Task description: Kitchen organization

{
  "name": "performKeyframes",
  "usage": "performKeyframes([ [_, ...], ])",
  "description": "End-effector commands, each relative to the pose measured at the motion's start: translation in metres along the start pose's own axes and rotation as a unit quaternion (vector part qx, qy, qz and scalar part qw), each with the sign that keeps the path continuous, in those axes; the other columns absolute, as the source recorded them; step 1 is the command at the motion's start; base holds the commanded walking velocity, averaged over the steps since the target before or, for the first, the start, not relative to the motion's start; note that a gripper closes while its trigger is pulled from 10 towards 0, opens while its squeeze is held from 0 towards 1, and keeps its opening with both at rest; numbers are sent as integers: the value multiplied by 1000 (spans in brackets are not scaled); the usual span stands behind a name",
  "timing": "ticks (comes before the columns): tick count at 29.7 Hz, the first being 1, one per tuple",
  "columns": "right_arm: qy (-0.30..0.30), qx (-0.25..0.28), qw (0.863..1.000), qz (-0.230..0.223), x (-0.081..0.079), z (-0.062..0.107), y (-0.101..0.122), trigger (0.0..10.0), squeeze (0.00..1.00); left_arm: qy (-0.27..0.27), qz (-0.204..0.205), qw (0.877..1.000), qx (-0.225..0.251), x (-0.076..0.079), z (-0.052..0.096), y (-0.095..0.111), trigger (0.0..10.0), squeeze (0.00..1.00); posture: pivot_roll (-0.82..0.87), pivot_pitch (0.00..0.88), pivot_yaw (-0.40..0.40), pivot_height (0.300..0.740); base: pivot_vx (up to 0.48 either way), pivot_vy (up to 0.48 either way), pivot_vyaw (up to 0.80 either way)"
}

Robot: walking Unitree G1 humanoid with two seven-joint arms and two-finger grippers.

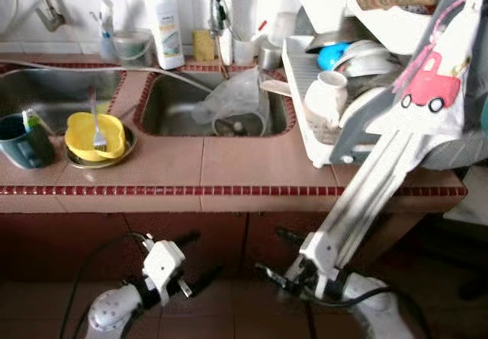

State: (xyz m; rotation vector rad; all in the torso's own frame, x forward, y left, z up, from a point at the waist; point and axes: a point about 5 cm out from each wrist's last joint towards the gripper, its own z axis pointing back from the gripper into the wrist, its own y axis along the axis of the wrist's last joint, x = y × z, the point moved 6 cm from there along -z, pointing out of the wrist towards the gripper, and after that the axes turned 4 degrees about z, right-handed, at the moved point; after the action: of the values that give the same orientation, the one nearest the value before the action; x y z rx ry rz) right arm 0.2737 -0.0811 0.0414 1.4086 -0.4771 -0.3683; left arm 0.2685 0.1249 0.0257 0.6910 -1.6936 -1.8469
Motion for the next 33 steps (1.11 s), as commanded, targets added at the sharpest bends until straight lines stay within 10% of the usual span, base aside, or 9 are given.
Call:
performKeyframes([
  [1,19,32,999,-4,2,2,22,10000,0,18,20,999,29,-11,0,19,10000,0,-51,0,-17,740,0,0,0],
  [7,-78,185,980,-3,56,0,121,10000,0,134,112,968,181,-61,-7,96,10000,0,-57,0,-6,740,0,0,0],
  [15,-213,240,947,9,101,6,168,10000,0,200,125,938,253,-89,-17,155,10000,0,-61,0,0,740,0,0,0],
  [24,-365,200,909,7,140,18,155,10000,0,273,114,934,201,-117,-32,153,10000,0,-60,18,-7,740,0,0,0],
  [33,-463,162,871,9,140,39,127,10000,0,306,93,936,145,-99,-22,123,10000,0,-63,0,3,740,0,0,0],
])
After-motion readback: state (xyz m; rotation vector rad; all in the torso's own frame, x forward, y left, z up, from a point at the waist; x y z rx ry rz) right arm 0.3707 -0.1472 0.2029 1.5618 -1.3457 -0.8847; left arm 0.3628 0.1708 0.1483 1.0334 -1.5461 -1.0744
